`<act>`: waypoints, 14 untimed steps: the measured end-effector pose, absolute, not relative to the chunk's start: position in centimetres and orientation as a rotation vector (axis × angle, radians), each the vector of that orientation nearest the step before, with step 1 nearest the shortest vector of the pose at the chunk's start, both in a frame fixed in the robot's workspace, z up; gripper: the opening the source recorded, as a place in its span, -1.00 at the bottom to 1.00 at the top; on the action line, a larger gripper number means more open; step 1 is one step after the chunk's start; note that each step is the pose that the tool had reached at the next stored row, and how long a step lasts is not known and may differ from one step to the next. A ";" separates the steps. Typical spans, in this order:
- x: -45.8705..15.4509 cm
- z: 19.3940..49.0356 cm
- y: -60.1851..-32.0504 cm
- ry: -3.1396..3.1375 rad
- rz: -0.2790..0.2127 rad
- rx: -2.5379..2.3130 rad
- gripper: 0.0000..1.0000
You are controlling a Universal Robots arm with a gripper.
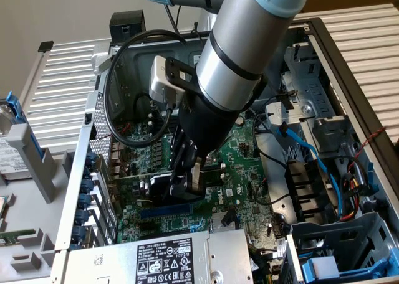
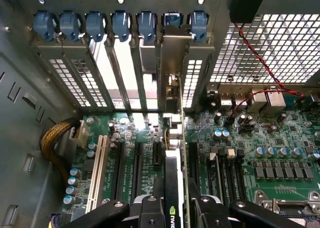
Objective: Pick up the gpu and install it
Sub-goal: 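Insert the gpu into the slot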
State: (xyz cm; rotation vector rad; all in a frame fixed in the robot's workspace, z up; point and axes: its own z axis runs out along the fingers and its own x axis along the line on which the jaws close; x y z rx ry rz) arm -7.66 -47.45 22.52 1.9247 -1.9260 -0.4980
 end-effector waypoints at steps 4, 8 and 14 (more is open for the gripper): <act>-7.7 22.5 -47.5 -1.926 -0.498 1.924 -0.44; -7.7 22.5 -47.5 -1.928 -0.499 1.923 -0.44; -7.7 22.5 -47.6 -1.928 -0.498 1.922 -0.44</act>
